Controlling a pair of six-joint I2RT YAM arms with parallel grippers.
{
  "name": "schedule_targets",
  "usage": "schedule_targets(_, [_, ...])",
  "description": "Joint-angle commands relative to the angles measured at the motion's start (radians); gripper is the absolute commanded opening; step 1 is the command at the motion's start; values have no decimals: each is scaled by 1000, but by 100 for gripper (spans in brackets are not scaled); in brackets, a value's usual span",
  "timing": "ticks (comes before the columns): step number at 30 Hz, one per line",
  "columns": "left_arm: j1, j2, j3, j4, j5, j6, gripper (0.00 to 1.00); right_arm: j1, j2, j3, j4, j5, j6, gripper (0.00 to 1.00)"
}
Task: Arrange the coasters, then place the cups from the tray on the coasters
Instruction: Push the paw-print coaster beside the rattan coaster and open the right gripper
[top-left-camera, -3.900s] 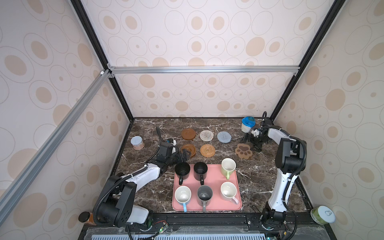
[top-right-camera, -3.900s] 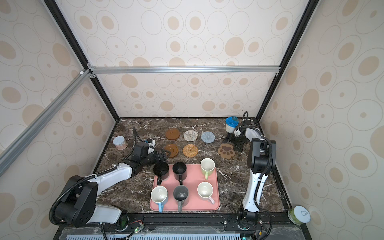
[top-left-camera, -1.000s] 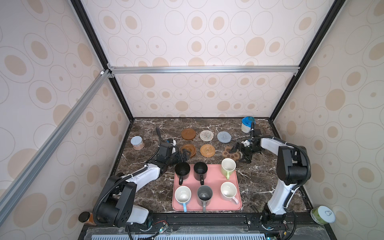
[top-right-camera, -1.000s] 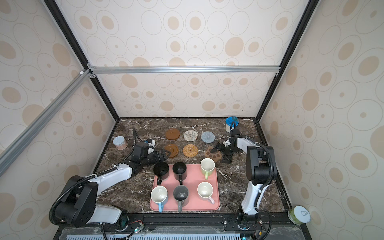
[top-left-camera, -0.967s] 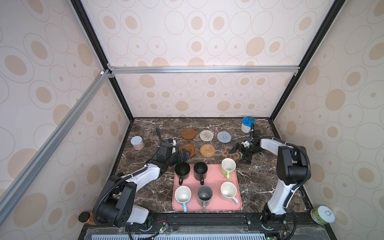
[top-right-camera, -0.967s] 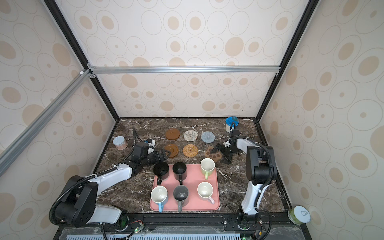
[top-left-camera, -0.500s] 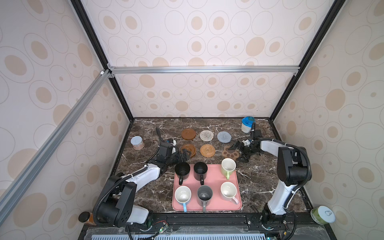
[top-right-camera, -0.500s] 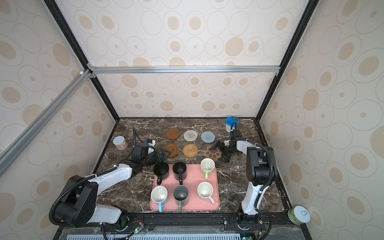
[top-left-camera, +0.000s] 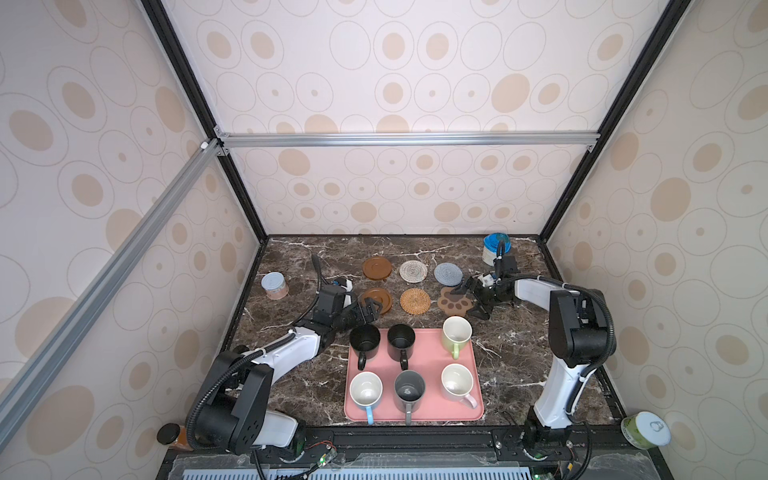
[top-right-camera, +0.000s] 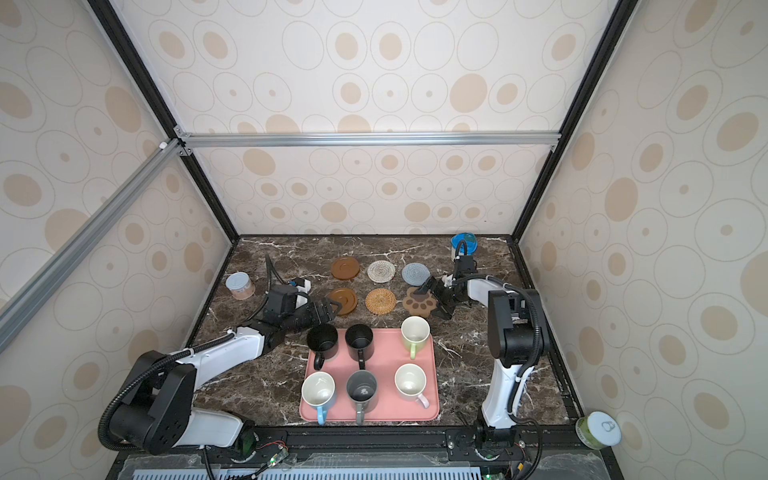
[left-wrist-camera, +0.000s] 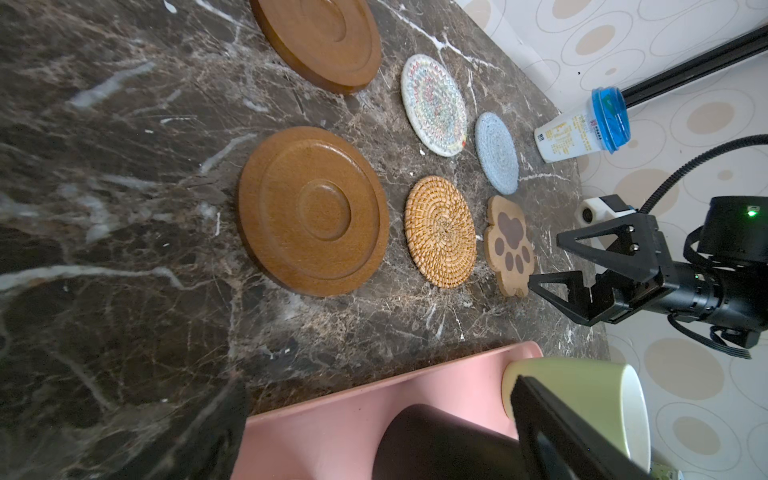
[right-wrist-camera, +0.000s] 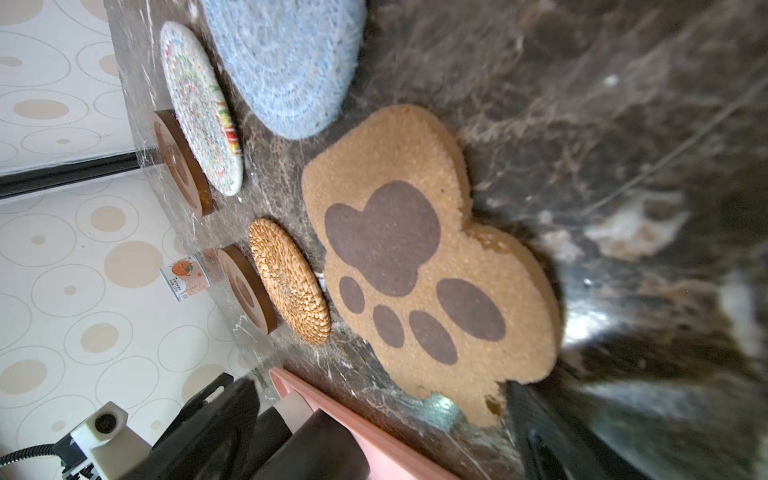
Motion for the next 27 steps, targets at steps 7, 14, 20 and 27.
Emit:
schedule_targets(7, [4, 16, 24, 11, 5, -8, 100, 20, 35, 2, -12, 25, 29, 97])
schedule_targets(14, [4, 15, 30, 5, 5, -5, 100, 21, 22, 14, -34, 36, 15, 98])
schedule_targets(20, [4, -1, 37, -3, -15, -2, 100, 19, -22, 75, -111, 44, -34, 98])
schedule_targets(27, [5, -32, 21, 28, -36, -16, 100, 3, -96, 210, -281, 100, -129, 98])
